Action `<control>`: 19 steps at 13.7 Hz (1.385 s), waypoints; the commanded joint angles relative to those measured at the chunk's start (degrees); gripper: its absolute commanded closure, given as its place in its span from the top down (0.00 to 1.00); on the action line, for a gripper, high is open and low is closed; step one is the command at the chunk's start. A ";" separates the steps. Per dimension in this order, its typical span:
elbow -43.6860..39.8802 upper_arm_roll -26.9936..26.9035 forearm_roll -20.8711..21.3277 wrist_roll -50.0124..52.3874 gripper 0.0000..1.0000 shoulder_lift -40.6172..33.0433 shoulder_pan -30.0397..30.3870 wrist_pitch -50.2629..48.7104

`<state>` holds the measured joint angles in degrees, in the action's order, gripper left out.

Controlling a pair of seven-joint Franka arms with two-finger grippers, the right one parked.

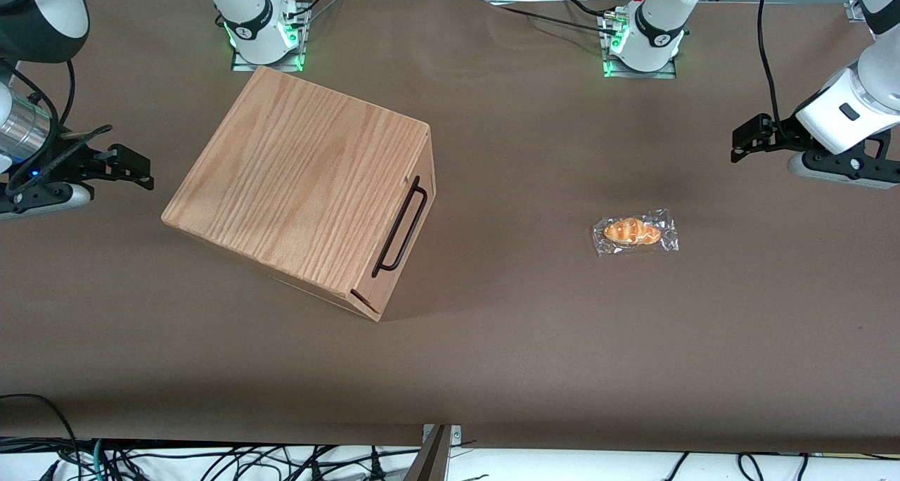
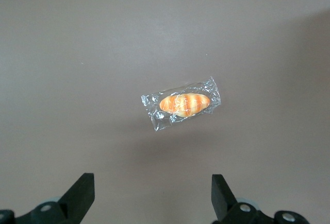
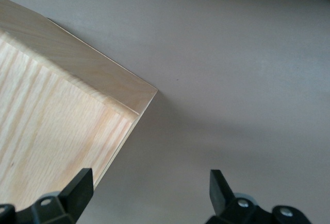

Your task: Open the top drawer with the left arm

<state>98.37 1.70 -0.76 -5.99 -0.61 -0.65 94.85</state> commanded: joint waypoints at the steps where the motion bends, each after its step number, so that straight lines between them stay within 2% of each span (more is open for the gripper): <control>1: -1.08 0.32 -1.08 0.28 1.00 0.26 0.39 -1.25; 14: -1.08 0.50 -1.00 -0.43 1.00 1.31 0.30 -1.42; 16: -1.43 0.59 -0.91 -0.60 1.00 2.02 0.30 -3.87; 19: -2.83 2.86 -2.31 0.28 1.00 2.55 -1.71 -5.20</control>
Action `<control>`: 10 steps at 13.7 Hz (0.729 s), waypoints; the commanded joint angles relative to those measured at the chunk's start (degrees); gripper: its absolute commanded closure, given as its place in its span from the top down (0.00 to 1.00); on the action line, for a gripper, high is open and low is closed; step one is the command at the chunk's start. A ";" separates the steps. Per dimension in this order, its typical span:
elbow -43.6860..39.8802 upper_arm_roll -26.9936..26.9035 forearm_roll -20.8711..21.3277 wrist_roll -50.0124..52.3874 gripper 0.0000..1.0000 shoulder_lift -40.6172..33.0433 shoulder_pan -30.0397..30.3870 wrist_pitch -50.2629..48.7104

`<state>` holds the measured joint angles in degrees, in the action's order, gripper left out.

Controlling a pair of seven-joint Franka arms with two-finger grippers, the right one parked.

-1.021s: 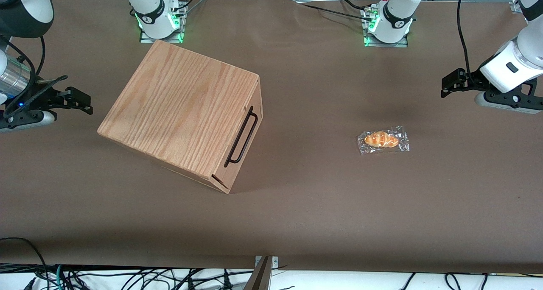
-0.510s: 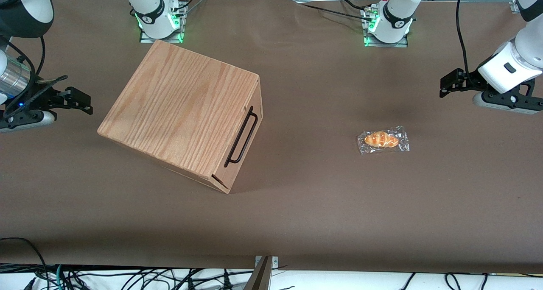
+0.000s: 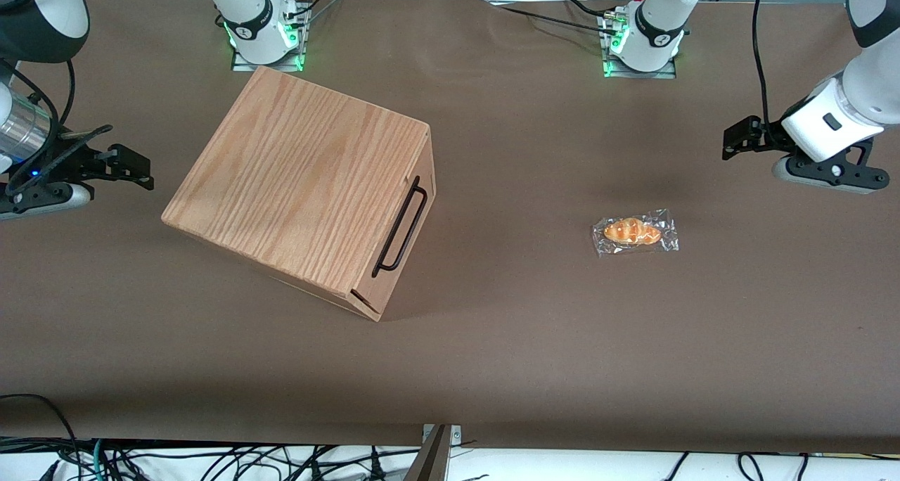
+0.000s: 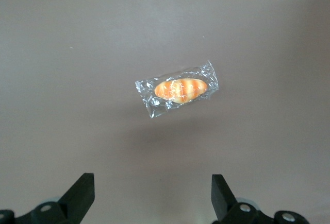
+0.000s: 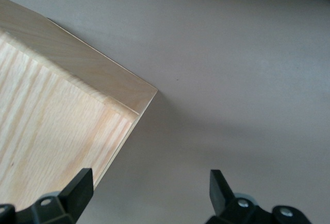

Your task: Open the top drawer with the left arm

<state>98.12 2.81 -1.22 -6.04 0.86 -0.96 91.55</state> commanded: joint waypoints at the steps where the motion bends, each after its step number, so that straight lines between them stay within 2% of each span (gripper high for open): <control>1: -4.50 2.72 -3.86 0.94 1.00 2.46 -1.67 -1.82; 7: -22.86 5.10 -16.42 8.85 1.00 21.08 -8.43 -1.55; 8: -24.80 5.10 -18.53 9.46 1.00 23.37 -9.83 -1.38; 10: -25.53 5.19 -20.13 10.34 1.00 25.59 -12.12 1.85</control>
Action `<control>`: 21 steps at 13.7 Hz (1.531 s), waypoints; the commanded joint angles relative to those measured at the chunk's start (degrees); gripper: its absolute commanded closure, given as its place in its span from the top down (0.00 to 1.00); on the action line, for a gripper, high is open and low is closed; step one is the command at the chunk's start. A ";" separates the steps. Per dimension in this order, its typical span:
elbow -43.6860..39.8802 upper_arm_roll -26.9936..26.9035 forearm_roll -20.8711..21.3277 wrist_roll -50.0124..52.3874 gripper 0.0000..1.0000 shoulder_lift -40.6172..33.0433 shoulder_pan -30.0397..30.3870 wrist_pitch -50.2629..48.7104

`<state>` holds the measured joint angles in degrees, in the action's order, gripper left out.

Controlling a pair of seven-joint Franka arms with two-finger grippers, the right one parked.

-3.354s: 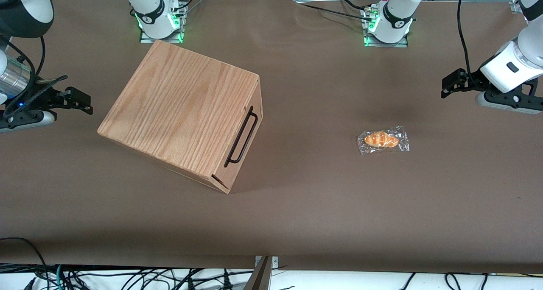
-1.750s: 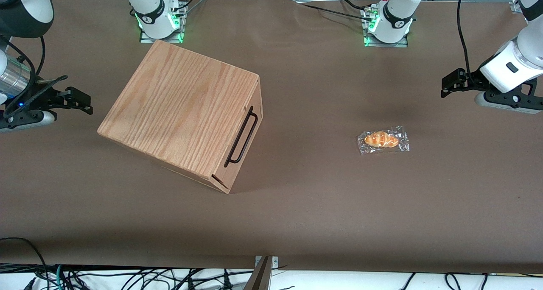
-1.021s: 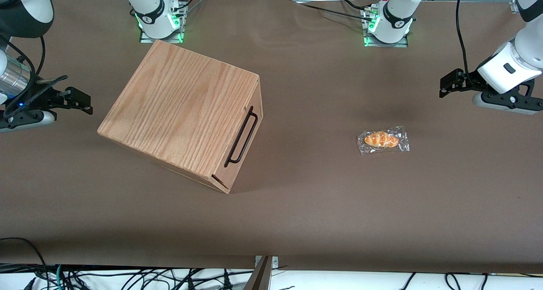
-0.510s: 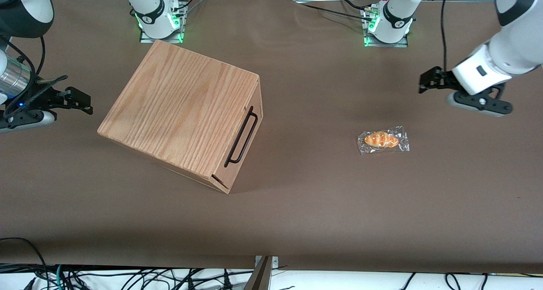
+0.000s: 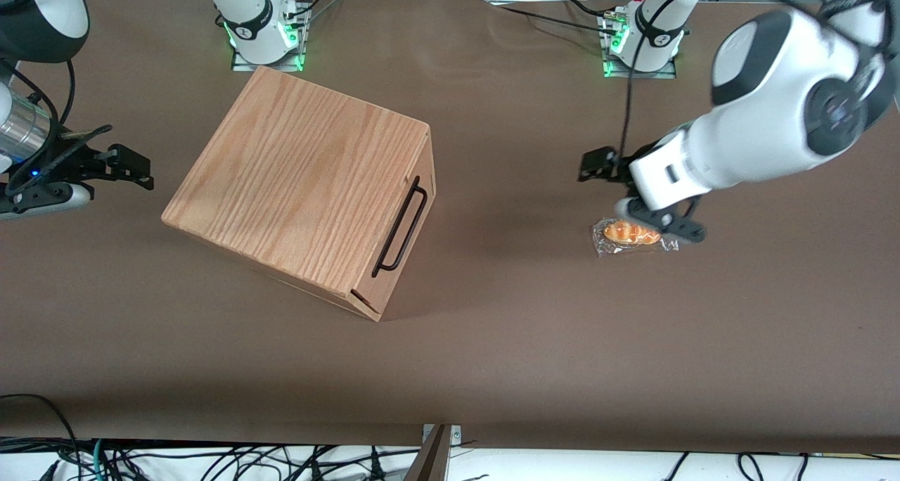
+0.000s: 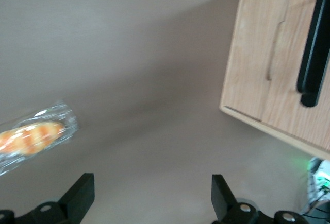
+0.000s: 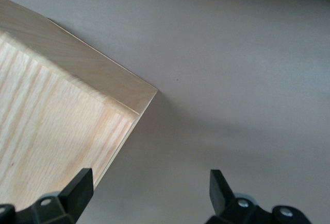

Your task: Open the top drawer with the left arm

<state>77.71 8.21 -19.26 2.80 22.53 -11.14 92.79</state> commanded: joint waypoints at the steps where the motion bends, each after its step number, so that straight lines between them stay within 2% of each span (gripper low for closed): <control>1: -5.12 -0.21 -2.09 3.95 1.00 4.88 -3.78 3.68; 5: -5.20 -0.47 -1.74 20.45 1.00 8.92 -11.78 16.95; 7: -5.20 -0.64 -1.31 24.87 1.00 11.21 -15.12 22.84; 11: -5.29 -0.82 -1.13 24.71 1.00 15.43 -17.59 32.00; 12: -5.29 -0.82 0.01 24.97 1.00 15.87 -18.38 32.97; 21: -5.82 -0.64 0.72 24.54 1.00 15.96 -20.23 33.33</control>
<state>73.10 8.29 -20.11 26.94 37.64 -29.69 126.41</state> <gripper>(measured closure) 0.000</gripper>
